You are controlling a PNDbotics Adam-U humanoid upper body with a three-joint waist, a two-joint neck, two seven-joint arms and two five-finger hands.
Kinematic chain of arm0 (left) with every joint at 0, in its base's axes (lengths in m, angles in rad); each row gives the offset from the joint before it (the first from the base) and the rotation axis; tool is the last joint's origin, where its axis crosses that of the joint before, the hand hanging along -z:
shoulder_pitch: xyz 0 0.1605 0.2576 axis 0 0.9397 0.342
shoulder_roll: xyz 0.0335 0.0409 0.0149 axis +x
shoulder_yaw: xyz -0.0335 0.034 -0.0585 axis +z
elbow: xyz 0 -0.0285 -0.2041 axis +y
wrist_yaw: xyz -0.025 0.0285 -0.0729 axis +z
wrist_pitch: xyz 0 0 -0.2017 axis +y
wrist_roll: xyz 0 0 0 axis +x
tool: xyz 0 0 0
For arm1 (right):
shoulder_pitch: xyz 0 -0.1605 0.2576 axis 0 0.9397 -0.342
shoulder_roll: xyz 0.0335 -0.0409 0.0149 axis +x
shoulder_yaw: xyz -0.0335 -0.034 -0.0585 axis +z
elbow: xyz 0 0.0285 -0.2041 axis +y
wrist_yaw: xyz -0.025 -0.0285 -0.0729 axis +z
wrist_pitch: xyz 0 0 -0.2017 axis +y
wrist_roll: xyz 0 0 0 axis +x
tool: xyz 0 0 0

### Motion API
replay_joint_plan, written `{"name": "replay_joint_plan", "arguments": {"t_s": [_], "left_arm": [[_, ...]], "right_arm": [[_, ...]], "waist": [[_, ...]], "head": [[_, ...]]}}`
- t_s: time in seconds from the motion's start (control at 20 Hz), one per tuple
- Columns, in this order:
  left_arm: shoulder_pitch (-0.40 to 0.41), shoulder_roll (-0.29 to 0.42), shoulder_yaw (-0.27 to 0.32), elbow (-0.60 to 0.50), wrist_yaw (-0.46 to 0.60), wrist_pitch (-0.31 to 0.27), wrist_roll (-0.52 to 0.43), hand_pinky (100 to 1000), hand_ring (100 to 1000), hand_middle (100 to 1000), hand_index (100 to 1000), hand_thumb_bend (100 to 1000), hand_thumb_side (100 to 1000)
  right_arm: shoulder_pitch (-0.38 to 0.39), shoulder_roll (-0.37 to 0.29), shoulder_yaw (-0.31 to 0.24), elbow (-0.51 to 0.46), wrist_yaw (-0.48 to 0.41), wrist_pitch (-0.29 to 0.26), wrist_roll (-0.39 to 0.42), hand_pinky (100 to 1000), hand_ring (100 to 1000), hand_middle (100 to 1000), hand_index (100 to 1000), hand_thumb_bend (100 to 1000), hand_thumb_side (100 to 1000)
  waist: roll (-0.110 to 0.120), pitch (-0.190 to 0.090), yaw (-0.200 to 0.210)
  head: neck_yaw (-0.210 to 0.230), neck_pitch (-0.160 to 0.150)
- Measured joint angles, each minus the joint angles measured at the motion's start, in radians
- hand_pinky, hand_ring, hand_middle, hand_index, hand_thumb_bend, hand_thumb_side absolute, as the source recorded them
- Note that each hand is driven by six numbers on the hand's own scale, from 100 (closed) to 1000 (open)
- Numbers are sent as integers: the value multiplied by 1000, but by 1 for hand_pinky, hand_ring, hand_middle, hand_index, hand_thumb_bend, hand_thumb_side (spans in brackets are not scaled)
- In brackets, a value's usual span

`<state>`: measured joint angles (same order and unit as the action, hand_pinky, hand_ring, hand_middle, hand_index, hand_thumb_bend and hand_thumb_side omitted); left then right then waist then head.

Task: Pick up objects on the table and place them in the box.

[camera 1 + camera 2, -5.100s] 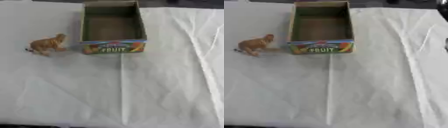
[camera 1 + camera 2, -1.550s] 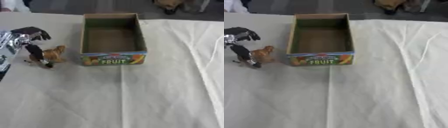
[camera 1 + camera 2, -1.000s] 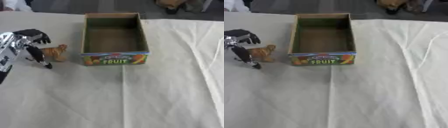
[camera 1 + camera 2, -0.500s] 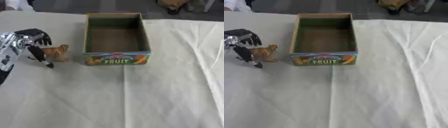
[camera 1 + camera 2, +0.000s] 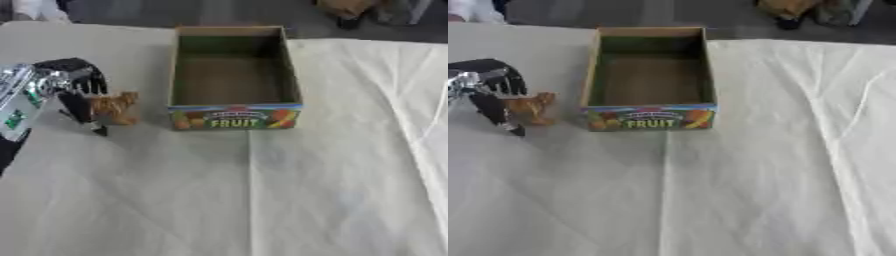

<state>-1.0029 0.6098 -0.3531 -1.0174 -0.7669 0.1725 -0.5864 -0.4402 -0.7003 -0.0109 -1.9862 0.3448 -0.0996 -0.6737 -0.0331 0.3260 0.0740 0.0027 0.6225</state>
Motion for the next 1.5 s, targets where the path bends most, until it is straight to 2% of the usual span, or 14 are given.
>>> {"name": "replay_joint_plan", "arguments": {"t_s": [0.6,0.9,1.5], "left_arm": [[-2,-4,-6,-3,-2,0,-16,695,638,538,621,804,102],[-3,-4,-6,-2,-18,9,-16,685,628,529,614,817,157],[-6,-12,-14,-8,-34,12,-42,688,639,550,642,557,212]], "right_arm": [[0,1,0,0,-5,7,-6,794,742,730,801,444,751],[0,1,0,0,-8,8,-8,795,742,730,801,445,750],[0,1,0,0,-10,10,-6,796,742,729,801,446,749]], "waist": [[0,-3,2],[0,-3,2],[3,-6,3]], "head": [[3,5],[4,9],[6,10]]}}
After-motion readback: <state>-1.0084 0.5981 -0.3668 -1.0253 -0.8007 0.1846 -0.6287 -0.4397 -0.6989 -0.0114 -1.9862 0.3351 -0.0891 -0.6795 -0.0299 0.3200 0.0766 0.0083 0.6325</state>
